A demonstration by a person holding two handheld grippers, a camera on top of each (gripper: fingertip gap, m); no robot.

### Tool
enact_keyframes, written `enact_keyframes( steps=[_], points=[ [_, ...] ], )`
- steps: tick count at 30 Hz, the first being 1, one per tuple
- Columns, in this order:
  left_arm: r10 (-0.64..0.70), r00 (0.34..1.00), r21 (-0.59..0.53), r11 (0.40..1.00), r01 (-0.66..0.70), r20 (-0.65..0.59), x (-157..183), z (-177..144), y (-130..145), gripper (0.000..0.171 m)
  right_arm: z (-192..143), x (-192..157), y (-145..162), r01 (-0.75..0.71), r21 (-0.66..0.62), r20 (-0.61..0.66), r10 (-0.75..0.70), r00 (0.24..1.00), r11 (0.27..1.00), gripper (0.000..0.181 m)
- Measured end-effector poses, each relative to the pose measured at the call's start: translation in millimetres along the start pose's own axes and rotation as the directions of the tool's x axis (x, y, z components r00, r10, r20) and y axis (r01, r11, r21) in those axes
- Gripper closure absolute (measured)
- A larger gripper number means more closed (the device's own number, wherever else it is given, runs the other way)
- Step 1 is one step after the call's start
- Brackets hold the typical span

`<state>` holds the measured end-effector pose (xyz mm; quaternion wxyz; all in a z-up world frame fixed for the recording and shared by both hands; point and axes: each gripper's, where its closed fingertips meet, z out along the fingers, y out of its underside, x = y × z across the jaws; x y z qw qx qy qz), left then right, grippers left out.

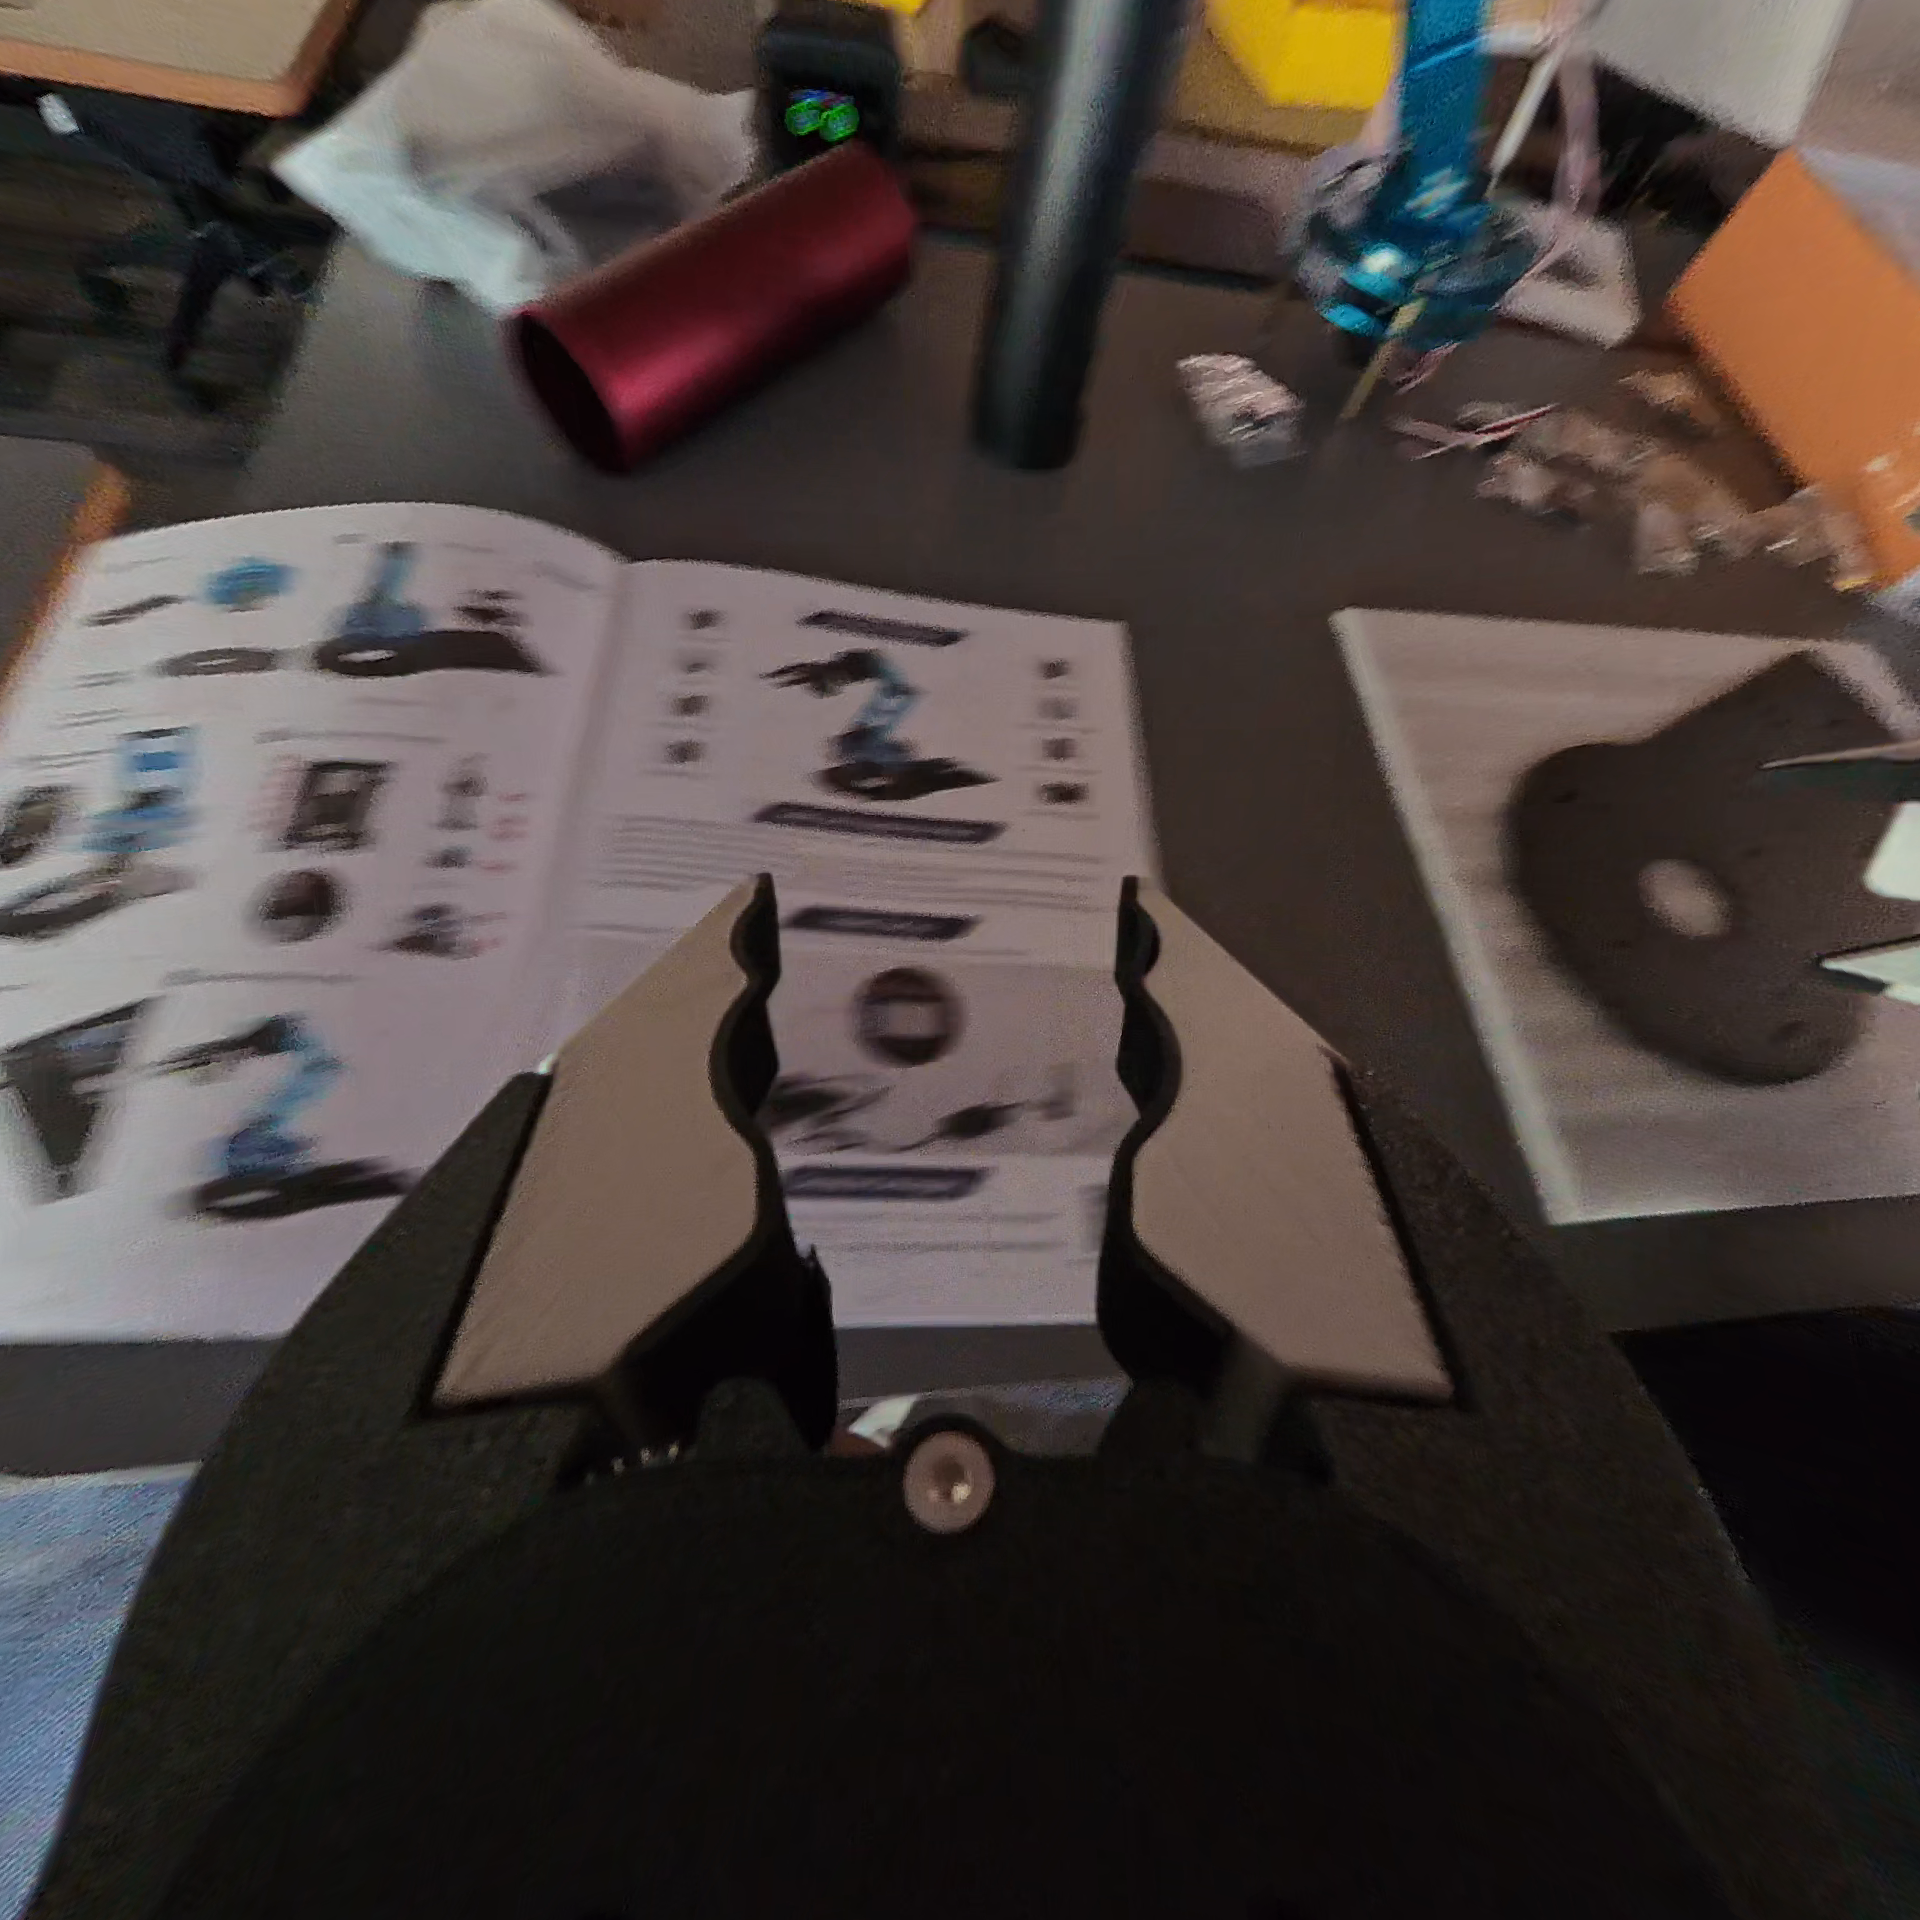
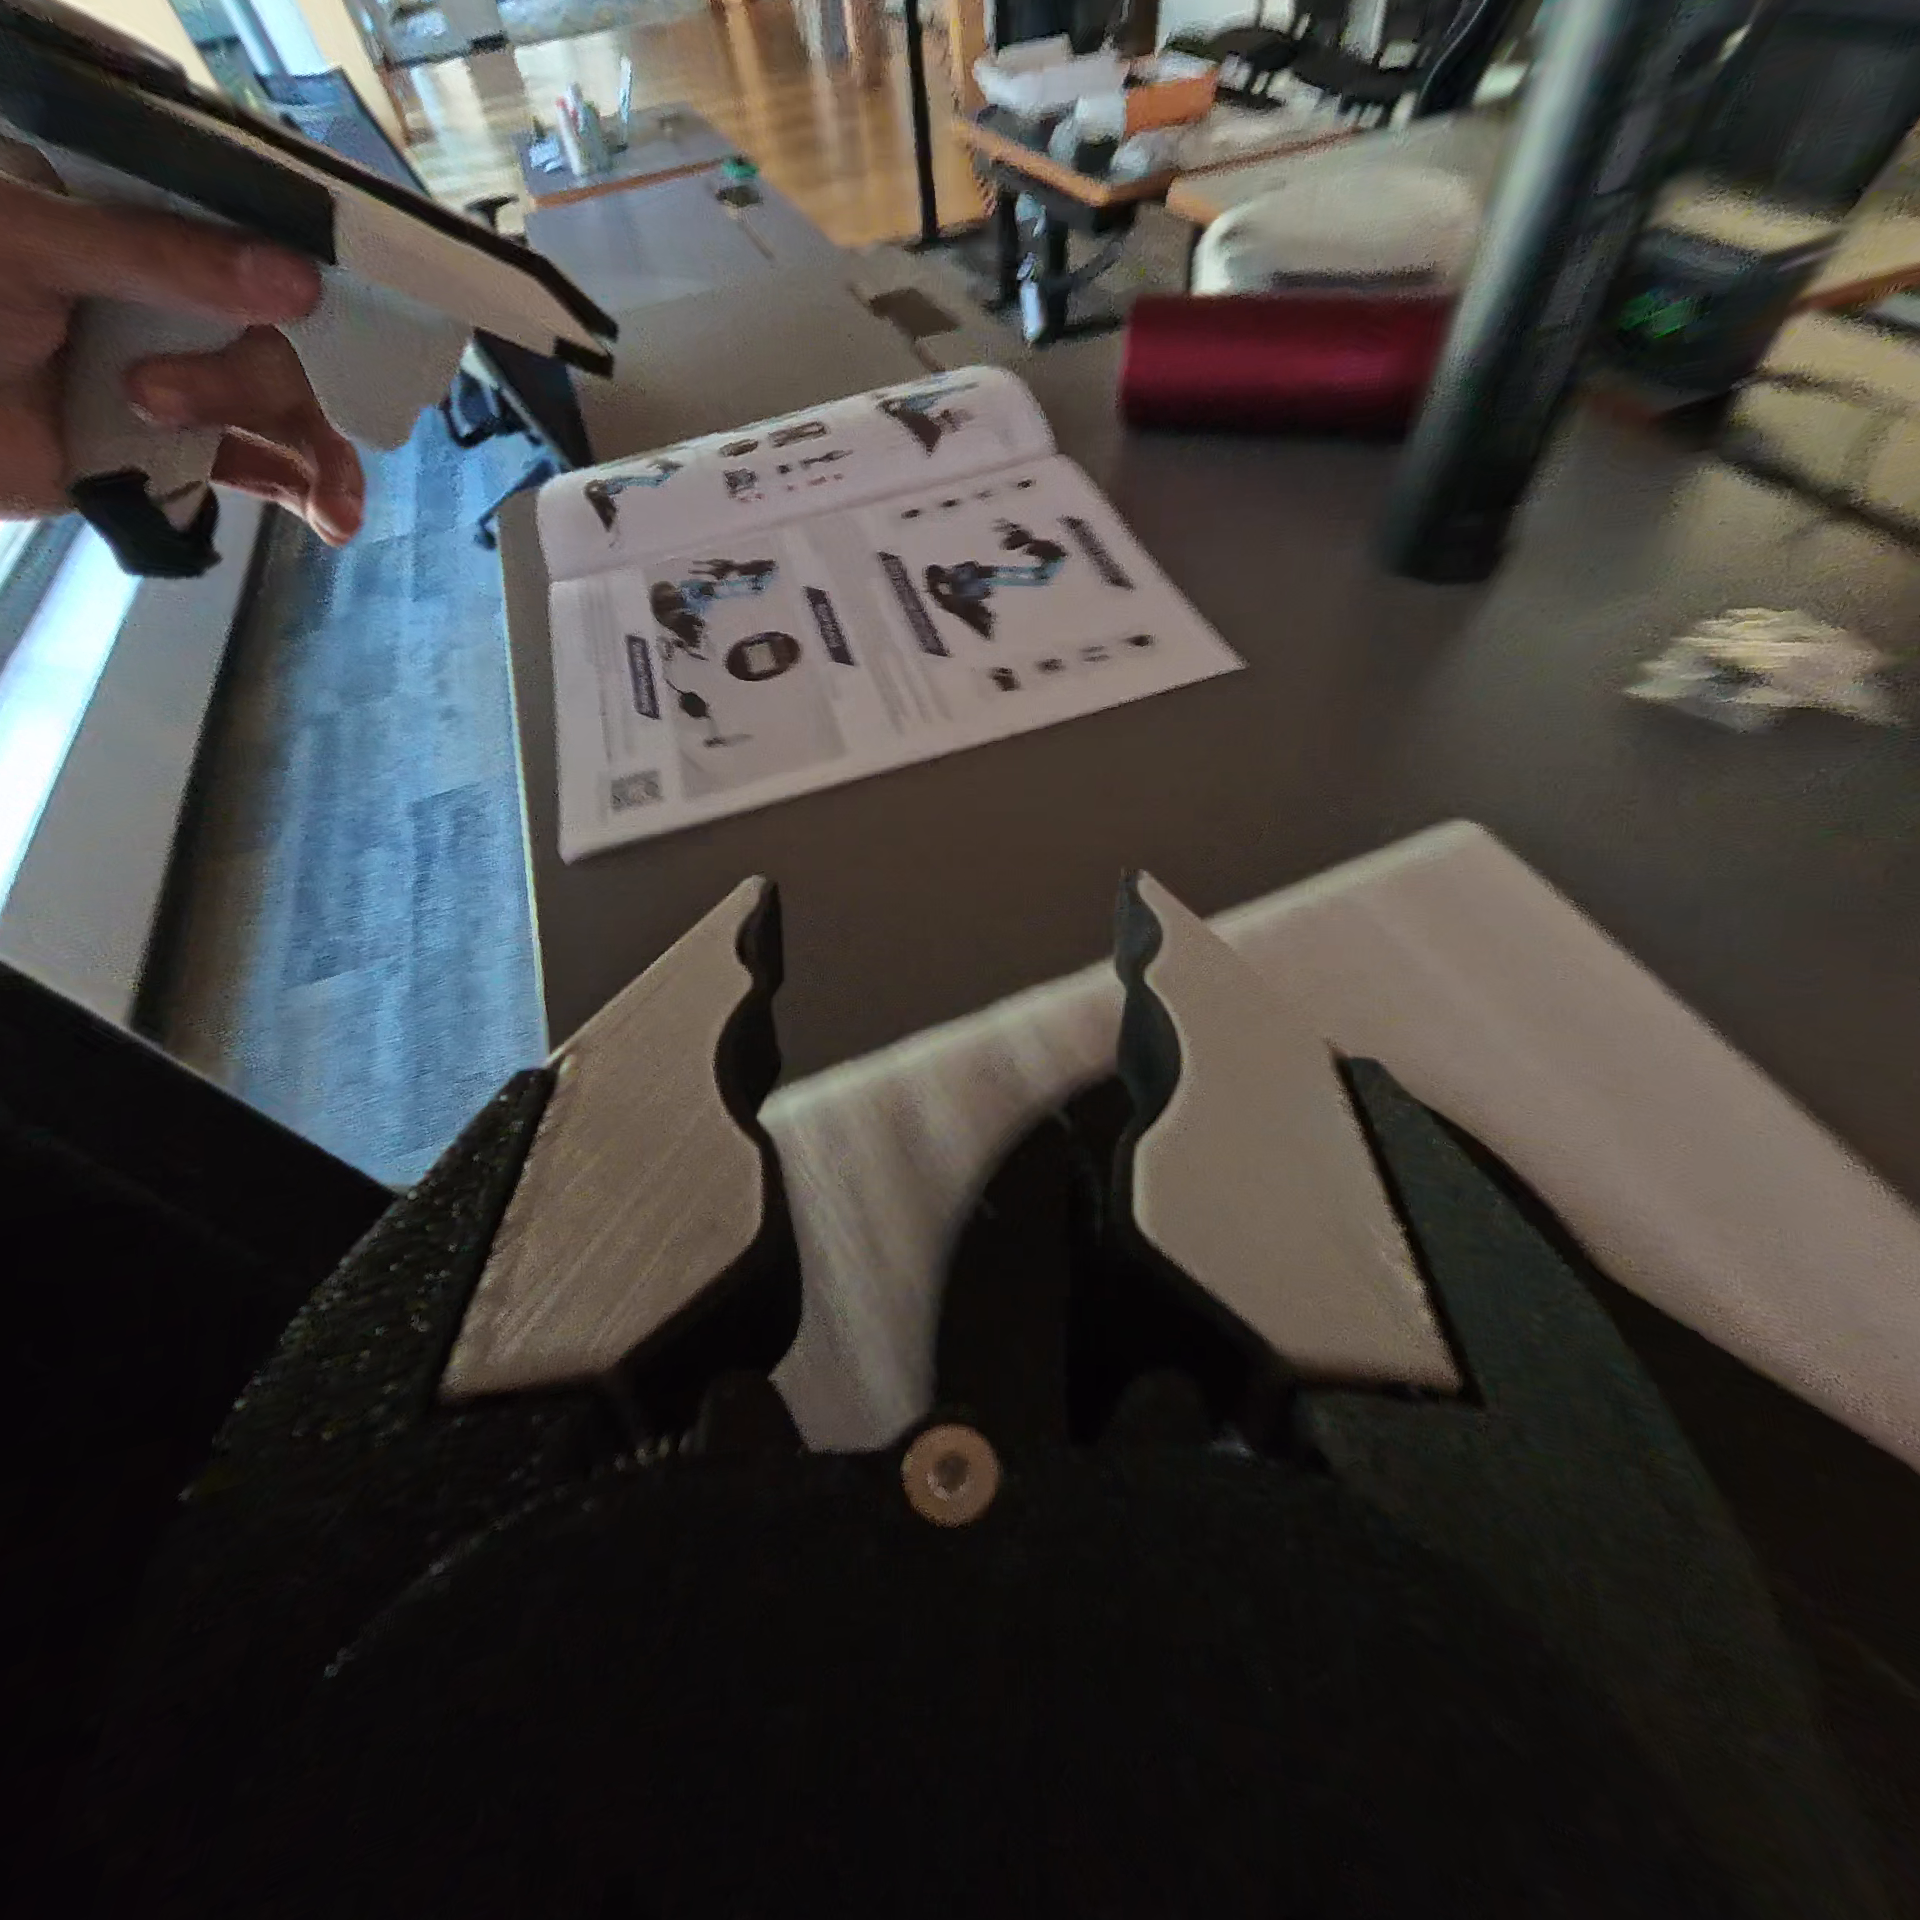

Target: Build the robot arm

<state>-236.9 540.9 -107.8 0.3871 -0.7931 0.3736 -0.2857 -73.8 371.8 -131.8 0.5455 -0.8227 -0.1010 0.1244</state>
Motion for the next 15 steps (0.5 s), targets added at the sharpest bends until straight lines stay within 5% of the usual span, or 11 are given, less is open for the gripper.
enact_keyframes(
  steps=[6,9,12,15],
  points=[
    [0.27,0.956,-0.229,0.944,-0.239,0.115,-191,-15,24,0.11,169,-76,-12,-0.062,-0.21,0.082,0.081,0.993,0.976,0.111],
    [0.247,0.967,-0.249,0.942,-0.223,0.069,-260,2,31,0.109,238,-89,3,-0.078,-0.371,0.016,0.09,0.996,0.925,0.108],
    [0.063,0.994,-0.232,0.969,-0.082,-0.086,-290,23,32,0.108,259,-84,10,-0.101,-0.423,-0.081,0.073,0.994,0.9,0.122],
    [-0.079,0.959,-0.197,0.98,0.024,-0.273,-288,38,21,0.109,244,-69,17,-0.152,-0.471,-0.169,0.081,0.982,0.869,0.149]
  ],
)
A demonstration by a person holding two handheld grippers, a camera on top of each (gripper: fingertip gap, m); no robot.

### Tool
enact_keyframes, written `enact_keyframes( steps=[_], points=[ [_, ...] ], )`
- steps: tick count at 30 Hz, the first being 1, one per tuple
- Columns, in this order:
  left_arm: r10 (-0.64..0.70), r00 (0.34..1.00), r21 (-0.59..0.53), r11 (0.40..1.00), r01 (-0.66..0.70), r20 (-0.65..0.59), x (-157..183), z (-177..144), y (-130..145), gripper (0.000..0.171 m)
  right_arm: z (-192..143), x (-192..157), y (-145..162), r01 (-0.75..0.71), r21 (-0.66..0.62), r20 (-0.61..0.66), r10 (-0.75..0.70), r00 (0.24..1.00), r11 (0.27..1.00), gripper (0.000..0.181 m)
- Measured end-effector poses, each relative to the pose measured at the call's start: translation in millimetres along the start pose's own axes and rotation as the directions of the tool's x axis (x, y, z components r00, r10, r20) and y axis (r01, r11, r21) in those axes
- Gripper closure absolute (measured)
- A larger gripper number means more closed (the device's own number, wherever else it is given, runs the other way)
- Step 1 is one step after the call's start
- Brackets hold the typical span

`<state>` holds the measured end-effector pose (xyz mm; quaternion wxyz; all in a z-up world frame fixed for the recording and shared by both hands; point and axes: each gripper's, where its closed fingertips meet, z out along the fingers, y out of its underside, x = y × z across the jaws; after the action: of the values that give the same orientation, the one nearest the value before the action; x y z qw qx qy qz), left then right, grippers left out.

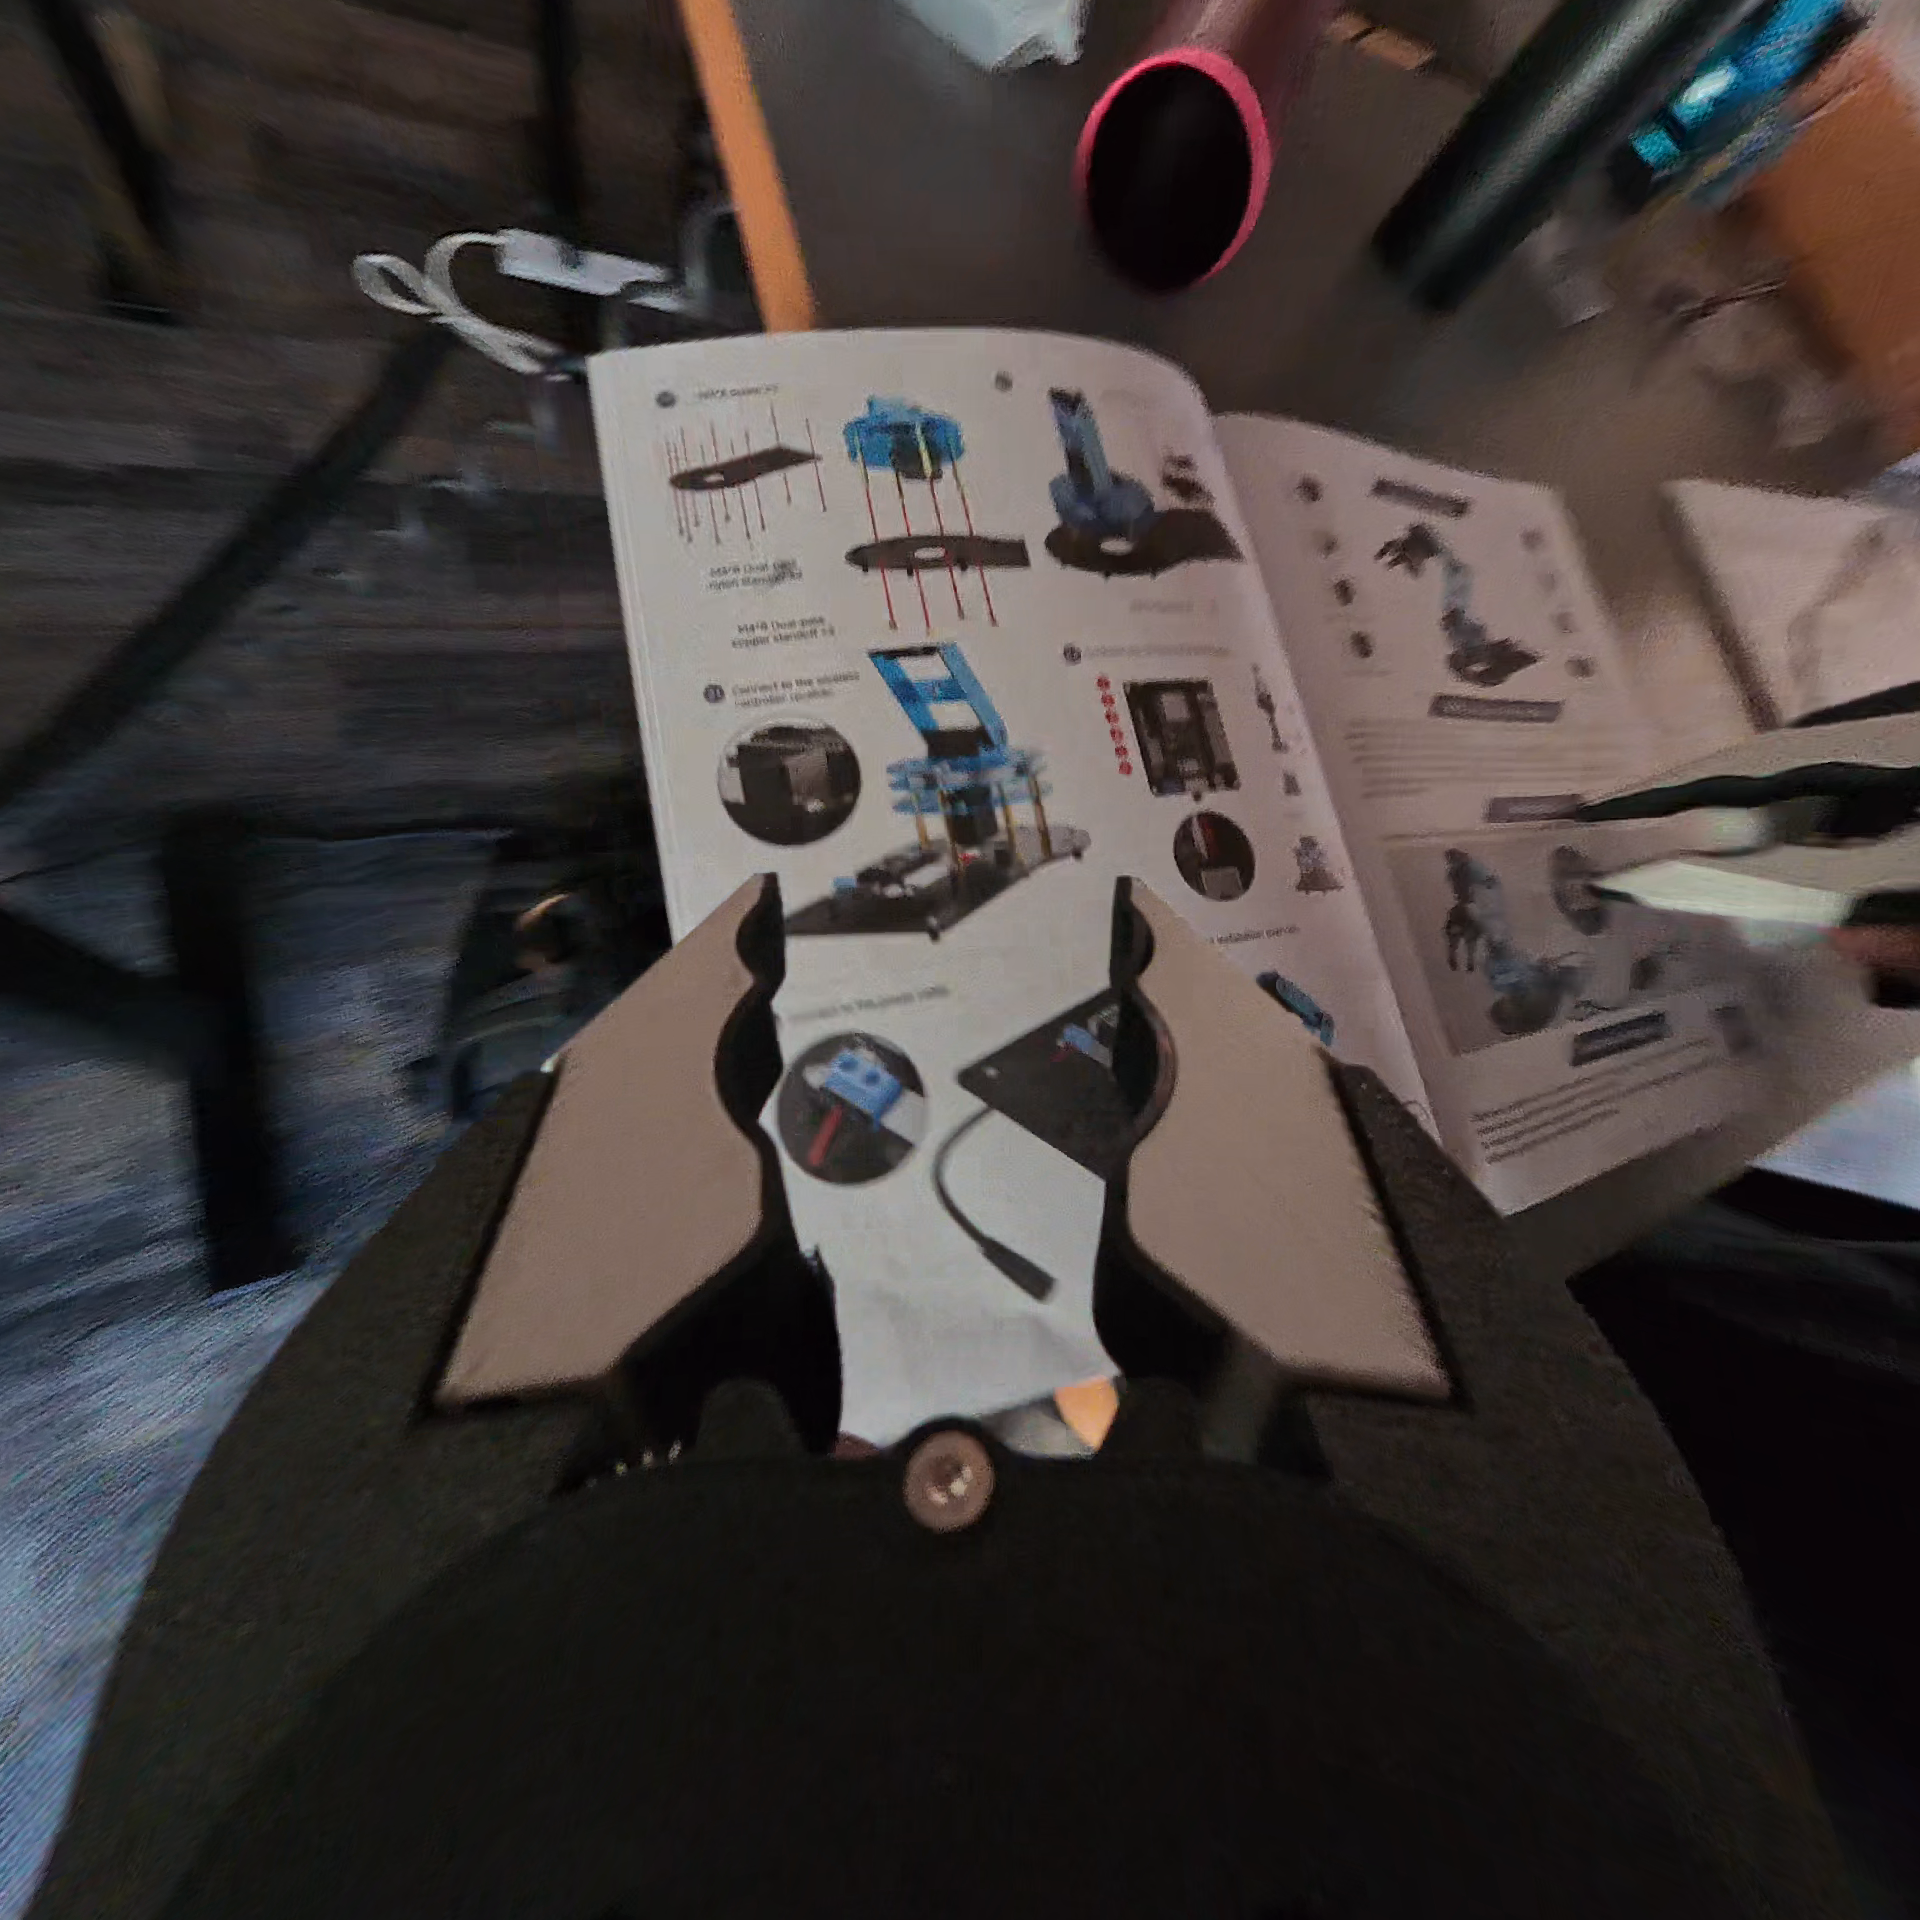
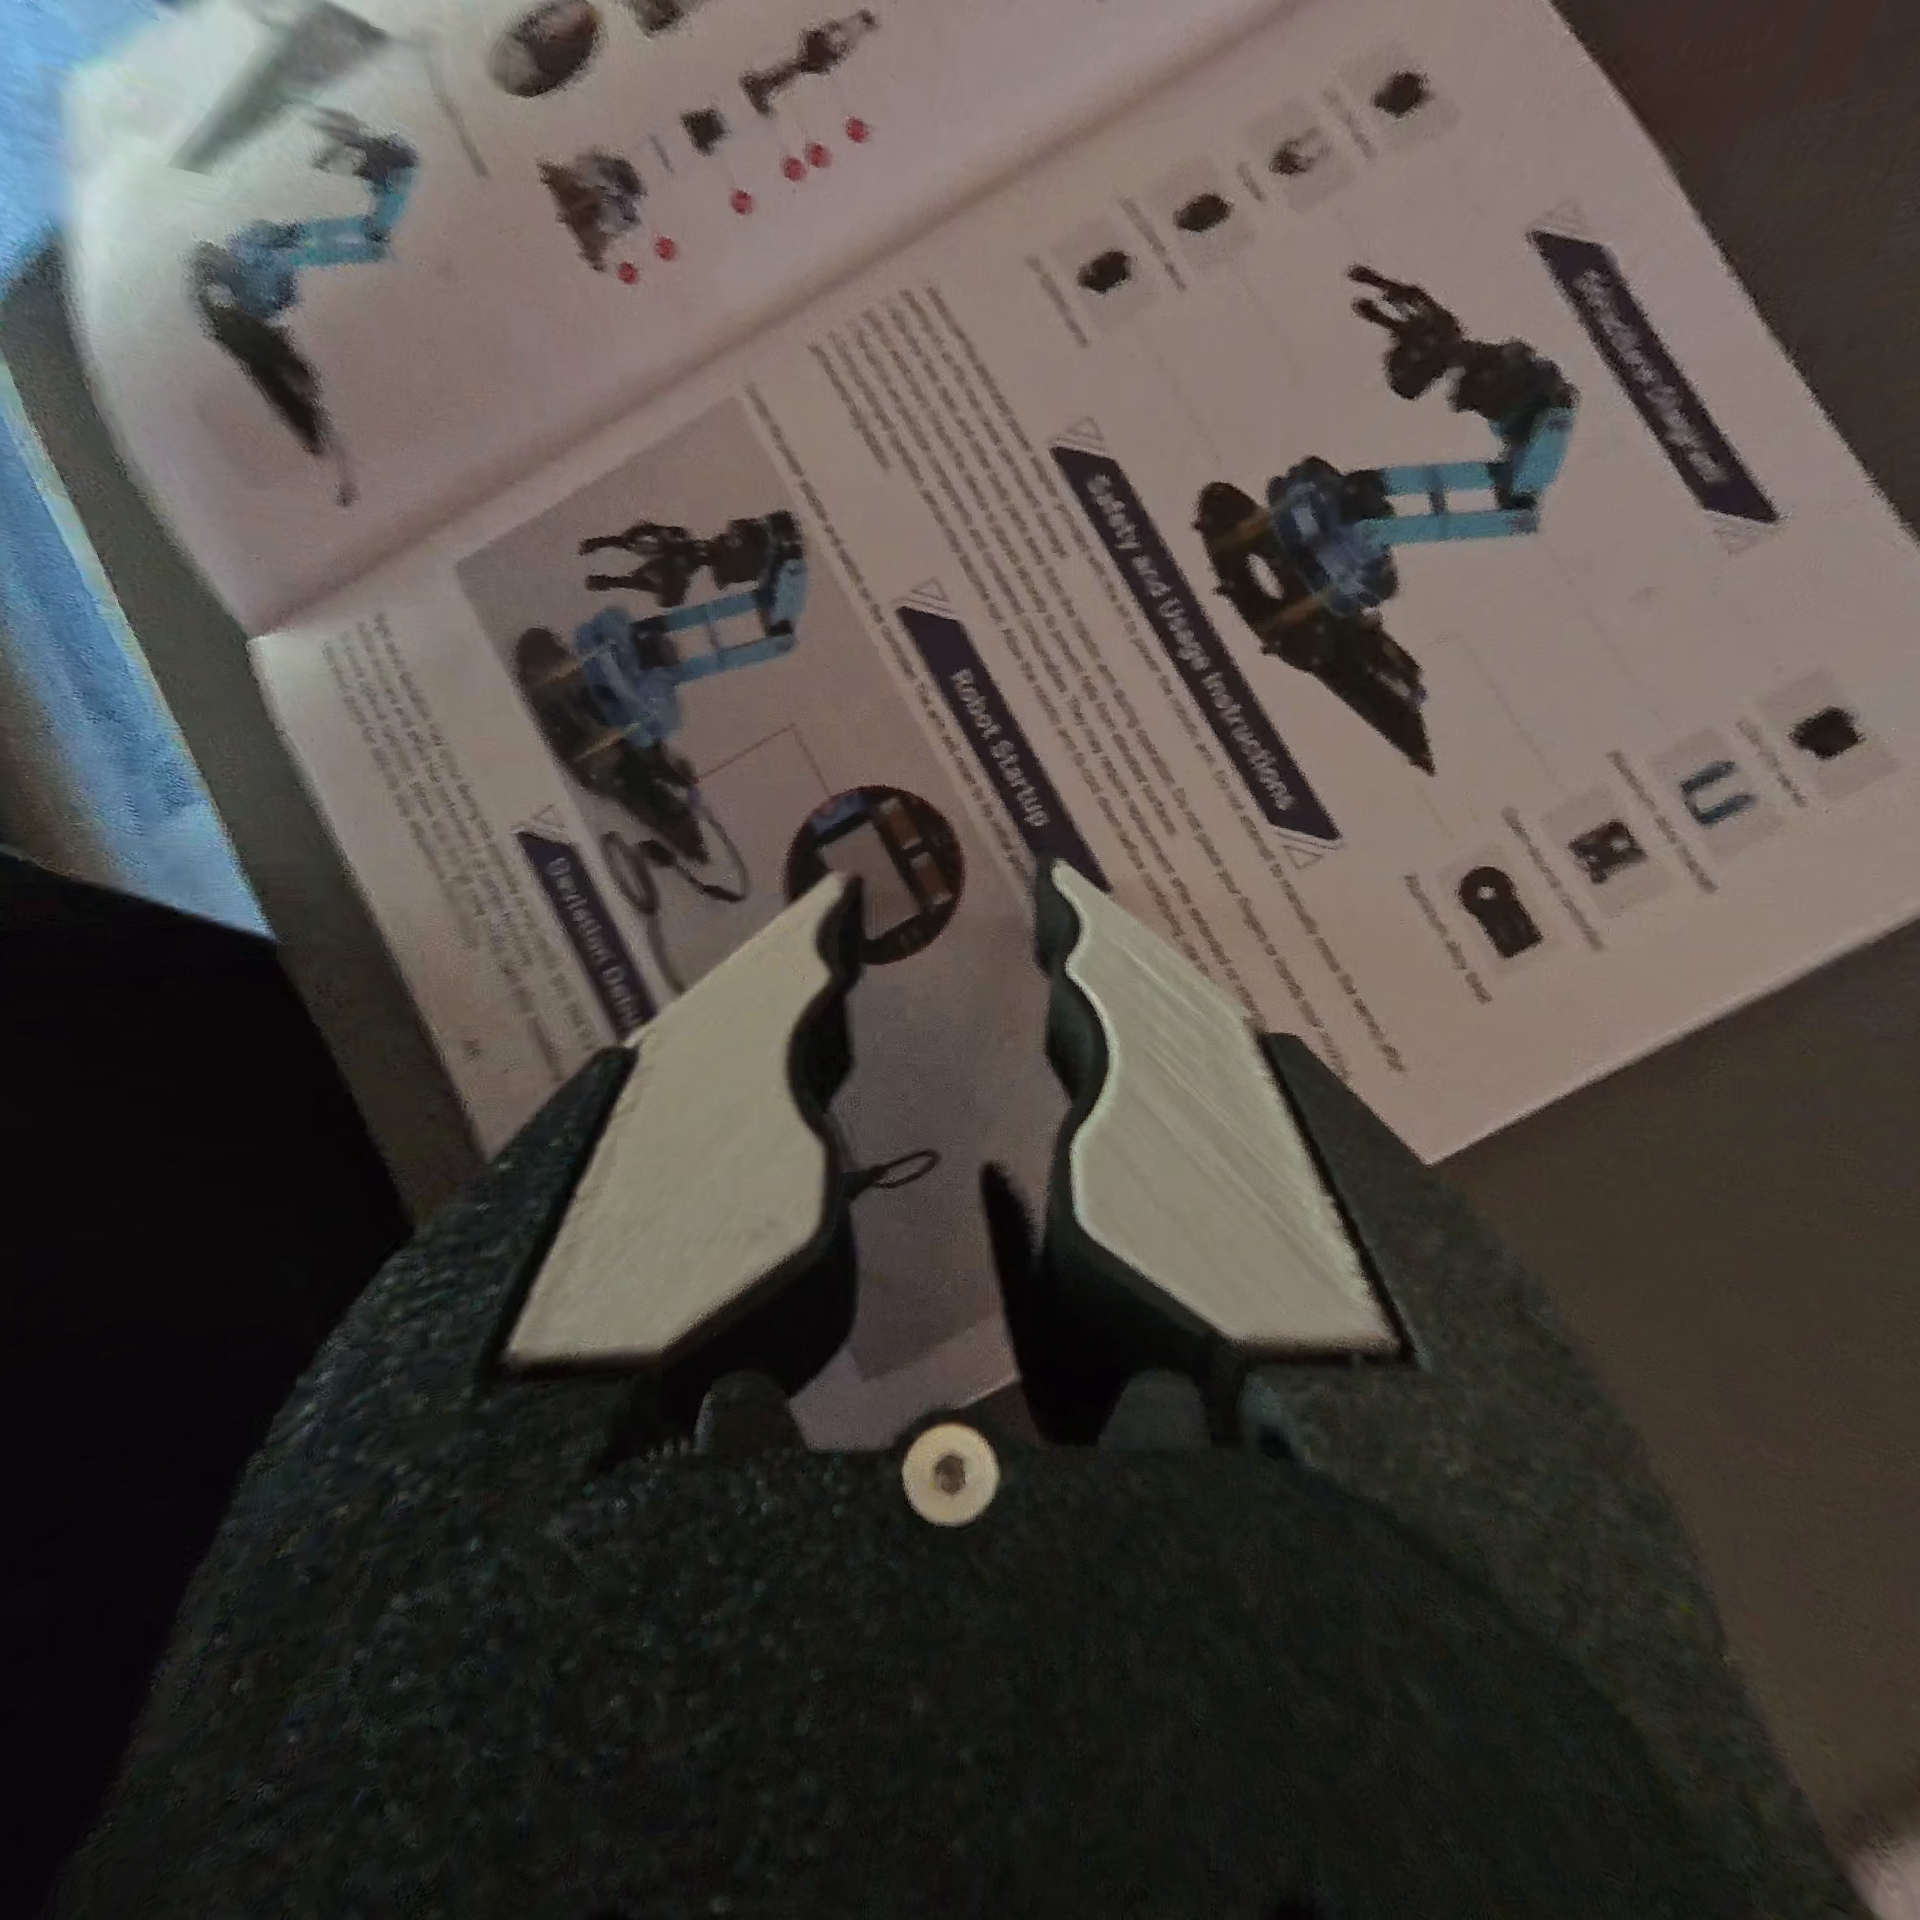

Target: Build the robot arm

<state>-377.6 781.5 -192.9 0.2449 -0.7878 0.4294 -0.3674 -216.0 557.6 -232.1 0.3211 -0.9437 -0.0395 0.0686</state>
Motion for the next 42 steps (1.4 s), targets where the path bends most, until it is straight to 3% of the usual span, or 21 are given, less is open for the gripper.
enact_keyframes(
  steps=[1,4,5,6,7,8,10,12,15,17,20,21,26,32,42],
  points=[
    [-0.008,0.998,0.007,1.0,0.008,-0.058,3,5,-3,0.109,-6,11,8,-0.018,-0.023,-0.043,0.017,0.999,1.0,0.159],
    [0.028,0.986,-0.016,0.999,-0.031,-0.163,13,23,-1,0.109,-32,34,37,-0.066,-0.123,-0.066,0.058,0.996,0.99,0.169],
    [0.042,0.98,-0.014,0.999,-0.046,-0.196,19,29,-3,0.109,-41,47,46,-0.068,-0.16,-0.11,0.051,0.993,0.985,0.169],
    [0.053,0.97,0.003,0.999,-0.054,-0.237,27,32,-7,0.11,-49,60,52,-0.086,-0.196,-0.164,0.054,0.985,0.977,0.156],
    [0.06,0.957,0.026,0.998,-0.055,-0.284,38,34,-13,0.111,-55,64,49,-0.096,-0.205,-0.174,0.06,0.983,0.974,0.145],
    [0.066,0.942,0.042,0.998,-0.055,-0.33,48,34,-19,0.112,-60,64,33,-0.097,-0.153,-0.171,0.071,0.983,0.983,0.153],
    [0.091,0.929,0.041,0.996,-0.082,-0.359,59,39,-25,0.113,-62,58,-22,-0.09,0.045,-0.17,0.096,0.981,0.995,0.156],
    [0.15,0.935,0.022,0.988,-0.151,-0.322,57,47,-24,0.112,-44,34,-70,-0.099,0.166,-0.099,0.117,0.988,0.981,0.145],
    [0.205,0.932,0.016,0.978,-0.209,-0.3,54,54,-22,0.116,8,7,-104,-0.069,0.157,-0.084,0.083,0.993,0.985,0.117],
    [0.192,0.93,0.007,0.98,-0.201,-0.314,53,56,-21,0.119,39,6,-112,-0.05,0.123,-0.119,0.065,0.991,0.991,0.109],
    [0.174,0.927,-0.018,0.981,-0.191,-0.333,49,57,-19,0.12,76,2,-91,-0.089,-0.029,-0.108,0.086,0.99,0.996,0.096],
    [0.184,0.926,-0.027,0.979,-0.204,-0.33,46,58,-17,0.12,77,5,-93,-0.032,0.001,-0.159,0.031,0.987,0.999,0.102],
    [0.241,0.901,-0.004,0.966,-0.26,-0.36,49,59,-19,0.12,78,4,-94,-0.088,0.066,-0.178,0.098,0.979,0.994,0.102],
    [0.186,0.941,-0.021,0.98,-0.2,-0.282,49,78,-26,0.121,78,4,-94,-0.107,0.092,-0.191,0.123,0.974,0.99,0.102],
    [0.176,0.934,0.004,0.983,-0.184,-0.311,61,82,-33,0.122,78,4,-95,-0.114,0.11,-0.193,0.133,0.972,0.987,0.102]
  ],
)
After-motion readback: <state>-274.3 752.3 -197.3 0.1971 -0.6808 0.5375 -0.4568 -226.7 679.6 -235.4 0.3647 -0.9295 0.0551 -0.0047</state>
